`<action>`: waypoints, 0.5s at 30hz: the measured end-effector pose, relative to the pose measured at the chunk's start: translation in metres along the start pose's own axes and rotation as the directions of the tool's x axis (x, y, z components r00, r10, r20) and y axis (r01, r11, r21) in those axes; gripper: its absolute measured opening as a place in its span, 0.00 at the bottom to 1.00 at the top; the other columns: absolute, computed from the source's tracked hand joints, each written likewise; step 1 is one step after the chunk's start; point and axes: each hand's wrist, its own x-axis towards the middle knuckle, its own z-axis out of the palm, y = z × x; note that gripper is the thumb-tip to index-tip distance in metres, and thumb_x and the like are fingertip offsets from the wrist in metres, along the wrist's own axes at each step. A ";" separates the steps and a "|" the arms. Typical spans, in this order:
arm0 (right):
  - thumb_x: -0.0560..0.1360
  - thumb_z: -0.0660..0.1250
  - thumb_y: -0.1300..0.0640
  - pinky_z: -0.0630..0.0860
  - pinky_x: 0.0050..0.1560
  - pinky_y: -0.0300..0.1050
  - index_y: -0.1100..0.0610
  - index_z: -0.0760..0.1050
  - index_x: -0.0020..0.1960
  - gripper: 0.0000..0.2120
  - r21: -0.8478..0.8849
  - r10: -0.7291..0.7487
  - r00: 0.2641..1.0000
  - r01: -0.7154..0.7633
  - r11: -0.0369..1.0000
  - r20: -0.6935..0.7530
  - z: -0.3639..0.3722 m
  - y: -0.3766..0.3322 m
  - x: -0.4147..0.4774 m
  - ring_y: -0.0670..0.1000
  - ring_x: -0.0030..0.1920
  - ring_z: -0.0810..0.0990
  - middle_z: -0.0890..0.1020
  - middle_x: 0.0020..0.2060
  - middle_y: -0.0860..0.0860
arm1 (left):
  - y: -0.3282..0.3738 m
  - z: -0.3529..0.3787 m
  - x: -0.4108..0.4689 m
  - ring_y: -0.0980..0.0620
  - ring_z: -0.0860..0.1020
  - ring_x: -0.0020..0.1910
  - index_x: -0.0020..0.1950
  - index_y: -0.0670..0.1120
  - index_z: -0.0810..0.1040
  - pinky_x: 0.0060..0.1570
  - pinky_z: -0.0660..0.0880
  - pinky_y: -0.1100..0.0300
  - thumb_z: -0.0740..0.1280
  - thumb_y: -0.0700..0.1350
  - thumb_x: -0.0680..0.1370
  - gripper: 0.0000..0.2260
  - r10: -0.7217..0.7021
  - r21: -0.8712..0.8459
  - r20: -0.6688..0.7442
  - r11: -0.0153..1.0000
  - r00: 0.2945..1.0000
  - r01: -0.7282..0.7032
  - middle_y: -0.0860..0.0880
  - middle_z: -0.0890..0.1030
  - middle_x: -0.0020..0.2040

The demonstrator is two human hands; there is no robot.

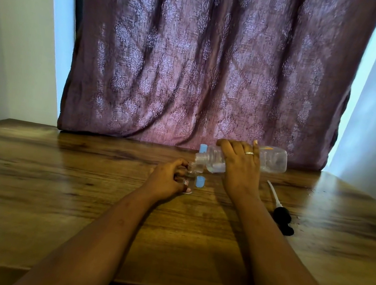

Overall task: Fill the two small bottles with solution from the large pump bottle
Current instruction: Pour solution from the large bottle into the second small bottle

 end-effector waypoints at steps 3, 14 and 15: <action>0.66 0.63 0.66 0.53 0.71 0.56 0.52 0.73 0.58 0.22 -0.004 -0.002 1.000 0.002 1.000 -0.017 0.001 0.000 0.000 0.58 0.58 0.74 0.79 0.53 0.53 | -0.001 0.000 0.001 0.50 0.84 0.56 0.48 0.74 0.74 0.67 0.73 0.35 0.77 0.53 0.57 0.26 0.000 0.001 -0.002 1.000 1.000 0.000 0.58 0.86 0.53; 0.66 0.64 0.66 0.51 0.71 0.55 0.52 0.72 0.59 0.23 -0.014 -0.003 1.000 0.003 1.000 -0.015 0.001 0.001 0.000 0.58 0.58 0.74 0.79 0.53 0.53 | -0.002 0.001 0.001 0.52 0.84 0.56 0.53 0.66 0.76 0.68 0.72 0.33 0.80 0.48 0.60 0.26 -0.009 -0.032 -0.008 0.999 1.000 0.009 0.56 0.87 0.54; 0.66 0.65 0.66 0.51 0.71 0.55 0.52 0.72 0.59 0.23 -0.016 -0.004 1.000 0.004 1.000 -0.010 0.001 0.001 0.000 0.58 0.58 0.74 0.79 0.54 0.53 | -0.003 0.001 0.001 0.52 0.84 0.55 0.53 0.66 0.76 0.68 0.71 0.32 0.80 0.48 0.60 0.26 -0.011 -0.035 -0.011 0.999 1.000 0.010 0.56 0.87 0.54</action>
